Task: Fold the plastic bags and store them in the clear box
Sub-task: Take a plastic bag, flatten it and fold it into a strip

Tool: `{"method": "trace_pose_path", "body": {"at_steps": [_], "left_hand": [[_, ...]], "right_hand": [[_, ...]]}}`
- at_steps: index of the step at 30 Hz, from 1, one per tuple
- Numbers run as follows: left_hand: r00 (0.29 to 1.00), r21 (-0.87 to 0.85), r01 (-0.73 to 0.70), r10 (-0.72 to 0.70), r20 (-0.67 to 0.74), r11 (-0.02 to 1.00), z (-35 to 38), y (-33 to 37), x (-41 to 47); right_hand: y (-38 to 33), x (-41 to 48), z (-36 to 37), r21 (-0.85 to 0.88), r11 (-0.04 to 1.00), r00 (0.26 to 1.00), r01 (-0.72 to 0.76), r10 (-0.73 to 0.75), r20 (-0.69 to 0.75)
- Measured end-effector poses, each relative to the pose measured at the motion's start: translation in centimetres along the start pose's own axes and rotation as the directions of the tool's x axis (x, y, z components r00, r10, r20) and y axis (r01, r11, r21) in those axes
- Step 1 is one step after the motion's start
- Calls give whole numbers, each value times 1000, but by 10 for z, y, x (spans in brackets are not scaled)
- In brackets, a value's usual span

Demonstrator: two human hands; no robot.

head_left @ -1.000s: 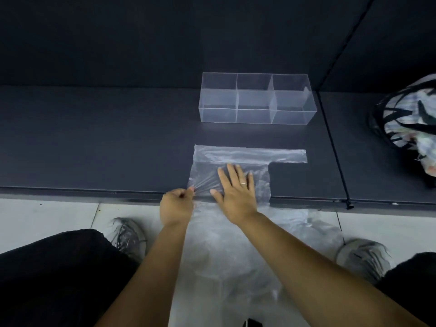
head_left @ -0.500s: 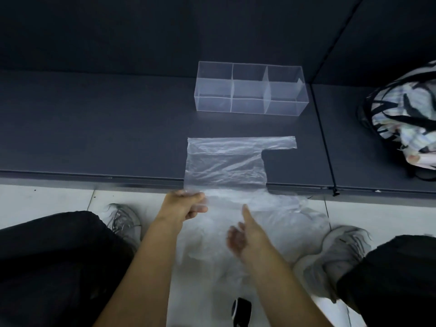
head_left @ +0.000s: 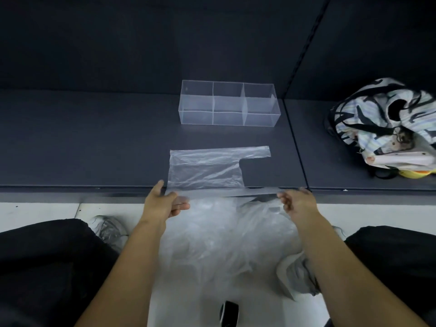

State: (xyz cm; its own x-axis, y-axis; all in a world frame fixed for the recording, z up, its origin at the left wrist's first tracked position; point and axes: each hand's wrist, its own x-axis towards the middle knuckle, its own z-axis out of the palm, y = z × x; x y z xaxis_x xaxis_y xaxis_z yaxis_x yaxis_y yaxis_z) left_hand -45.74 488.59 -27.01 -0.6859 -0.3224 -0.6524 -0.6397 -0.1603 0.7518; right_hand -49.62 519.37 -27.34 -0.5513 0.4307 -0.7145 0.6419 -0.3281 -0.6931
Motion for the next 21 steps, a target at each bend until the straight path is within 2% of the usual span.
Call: {"method": "trace_pose_path", "body": {"at_steps": [3,5,8,11,13,15,18,21], "left_hand": [[999,45,12,-14,38,999,-4,4,-1],[994,46,31,-36,107,998,-8,8,2],[939,44,3,-18,342,999,-22,20,11],[858,141,-65,-17,513,988,-34,33,24],[894,206,-102,-1,449,973,-35,38,35],[967,233,-87,26,254,969,-31,44,46],[993,340,-113,118,8,934,-21,51,63],[967,496,-206,253,-29,843,-17,57,81]], "right_hand": [[-20,7,-6,-154,981,989,122,-108,97],[-36,10,-8,-275,950,974,150,-94,206],[-60,17,-13,-375,899,901,225,-46,431],[-78,28,-9,-559,746,873,361,-60,483],[-86,36,0,-648,615,875,449,-158,457],[-93,43,12,-675,524,852,519,-254,458],[-98,54,28,-641,550,840,535,-269,471],[-93,58,43,-599,620,842,507,-208,497]]}}
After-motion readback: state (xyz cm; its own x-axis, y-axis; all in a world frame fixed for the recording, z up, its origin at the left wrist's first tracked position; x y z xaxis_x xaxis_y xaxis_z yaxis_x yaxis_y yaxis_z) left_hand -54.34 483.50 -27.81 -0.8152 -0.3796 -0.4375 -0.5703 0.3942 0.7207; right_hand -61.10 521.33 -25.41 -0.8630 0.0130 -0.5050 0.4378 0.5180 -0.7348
